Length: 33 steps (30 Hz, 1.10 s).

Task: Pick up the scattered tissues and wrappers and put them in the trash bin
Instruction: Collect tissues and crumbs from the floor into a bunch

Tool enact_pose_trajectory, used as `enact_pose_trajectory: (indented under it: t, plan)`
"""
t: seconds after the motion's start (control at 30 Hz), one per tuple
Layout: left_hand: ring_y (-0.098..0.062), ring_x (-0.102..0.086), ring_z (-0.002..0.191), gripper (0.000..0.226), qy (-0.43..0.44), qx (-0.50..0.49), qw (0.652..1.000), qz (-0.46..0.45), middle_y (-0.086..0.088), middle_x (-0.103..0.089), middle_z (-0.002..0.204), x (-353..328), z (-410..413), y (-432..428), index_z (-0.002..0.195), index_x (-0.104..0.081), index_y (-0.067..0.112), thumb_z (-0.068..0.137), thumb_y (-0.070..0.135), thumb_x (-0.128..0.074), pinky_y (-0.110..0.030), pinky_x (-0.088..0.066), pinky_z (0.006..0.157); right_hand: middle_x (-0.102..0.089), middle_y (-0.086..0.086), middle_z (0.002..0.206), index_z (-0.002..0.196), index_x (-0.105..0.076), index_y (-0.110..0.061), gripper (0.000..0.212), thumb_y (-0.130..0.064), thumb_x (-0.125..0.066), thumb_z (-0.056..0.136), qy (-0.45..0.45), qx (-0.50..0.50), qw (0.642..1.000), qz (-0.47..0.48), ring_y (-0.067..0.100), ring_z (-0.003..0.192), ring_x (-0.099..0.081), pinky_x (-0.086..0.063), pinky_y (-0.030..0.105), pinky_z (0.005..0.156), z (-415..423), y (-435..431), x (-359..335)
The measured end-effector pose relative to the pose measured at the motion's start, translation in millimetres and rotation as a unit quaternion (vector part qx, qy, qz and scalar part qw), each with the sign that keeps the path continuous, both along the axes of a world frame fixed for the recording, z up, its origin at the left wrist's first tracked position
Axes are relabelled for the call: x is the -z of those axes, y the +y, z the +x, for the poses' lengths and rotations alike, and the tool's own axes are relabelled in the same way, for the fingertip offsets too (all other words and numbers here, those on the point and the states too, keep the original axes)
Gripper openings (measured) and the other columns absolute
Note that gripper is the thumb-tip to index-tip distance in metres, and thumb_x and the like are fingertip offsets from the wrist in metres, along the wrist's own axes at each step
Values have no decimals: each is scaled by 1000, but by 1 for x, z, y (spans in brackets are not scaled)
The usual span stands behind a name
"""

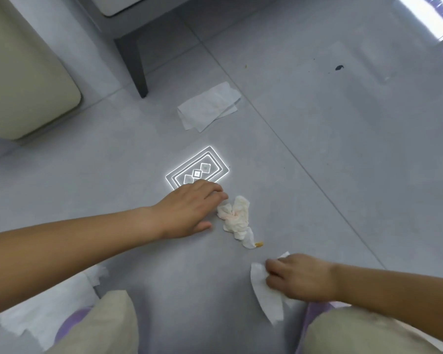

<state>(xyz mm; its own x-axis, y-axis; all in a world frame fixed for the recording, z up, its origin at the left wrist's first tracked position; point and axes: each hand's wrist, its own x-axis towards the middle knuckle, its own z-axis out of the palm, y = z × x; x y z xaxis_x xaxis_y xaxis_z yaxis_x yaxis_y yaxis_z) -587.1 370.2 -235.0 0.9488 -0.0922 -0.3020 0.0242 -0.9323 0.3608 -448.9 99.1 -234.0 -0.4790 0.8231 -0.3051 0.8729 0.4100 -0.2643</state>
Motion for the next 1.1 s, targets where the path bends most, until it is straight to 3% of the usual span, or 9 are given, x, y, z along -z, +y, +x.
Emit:
enact_pose_trajectory:
  t: [0.17, 0.27, 0.37, 0.57, 0.8, 0.9, 1.0, 1.07, 1.1]
  plan:
    - [-22, -35, 129, 65, 3, -12, 1000, 4, -1, -37, 142, 1, -6, 3, 138, -36, 20, 82, 38, -64, -33, -34, 102, -60, 6, 78, 79, -59, -14, 15, -24, -48, 74, 33, 159, 987, 7, 19, 50, -54, -42, 25, 37, 21, 21, -11]
    - [-23, -37, 128, 64, 1, -16, 1000, 2, -1, -38, 141, -1, -10, 5, 138, -36, 19, 82, 35, -64, -34, -37, 101, -60, 15, 91, 91, -60, -5, 18, -16, -51, 80, 48, 215, 975, -41, 28, 62, -61, -50, 31, 46, 17, 37, -6]
    - [-23, -35, 129, 64, -1, -22, 1000, 4, -1, -37, 142, -2, -11, 7, 139, -34, 19, 84, 35, -63, -33, -35, 102, -48, 16, 112, 112, -48, -3, 23, -15, -40, 93, -15, 182, 975, -126, 33, 85, -56, -50, 42, 67, 9, 51, 7]
    - [-23, -35, 130, 63, -19, -36, 999, 11, -2, -37, 142, -6, -13, 14, 139, -35, 18, 84, 32, -63, -33, -36, 100, -43, 19, 113, 114, -42, -2, 25, -2, -35, 89, -79, 94, 976, -178, 36, 84, -53, -40, 41, 61, 4, 60, 11]
    - [-22, -33, 131, 63, -24, -69, 997, 24, 0, -37, 142, -10, -23, 29, 140, -35, 20, 84, 34, -61, -32, -34, 102, -45, 11, 112, 107, -47, -7, 24, -20, -45, 87, -73, 219, 954, -194, 33, 87, -57, -46, 41, 72, 28, 57, 12]
    - [-22, -34, 131, 61, -29, -83, 996, 21, 0, -38, 142, -13, -28, 37, 140, -35, 20, 85, 33, -61, -34, -37, 101, -56, 4, 88, 85, -55, -11, 14, -22, -57, 75, 62, 438, 877, -186, 21, 75, -56, -41, 29, 63, 43, 64, 4]
    - [-21, -35, 130, 59, -35, -92, 995, 33, 0, -37, 142, -21, -31, 48, 140, -34, 20, 87, 35, -57, -35, -37, 101, -50, -1, 61, 66, -52, -11, 9, -17, -58, 66, 328, 589, 696, -247, 10, 54, -47, -39, 23, 51, 53, 83, -17]
    - [-23, -36, 128, 55, -54, -110, 992, 41, -2, -39, 141, -31, -28, 59, 138, -37, 19, 89, 35, -54, -37, -38, 100, -42, 1, 56, 64, -48, -11, 7, -8, -55, 65, 486, 600, 569, -281, 8, 48, -43, -37, 19, 44, 51, 103, -33]
    - [-24, -36, 129, 54, -62, -117, 990, 50, -3, -39, 141, -38, -26, 66, 138, -37, 18, 89, 35, -53, -38, -39, 100, -43, 1, 54, 64, -49, -9, 7, -4, -53, 66, 535, 591, 529, -291, 8, 46, -44, -38, 17, 42, 48, 115, -42]
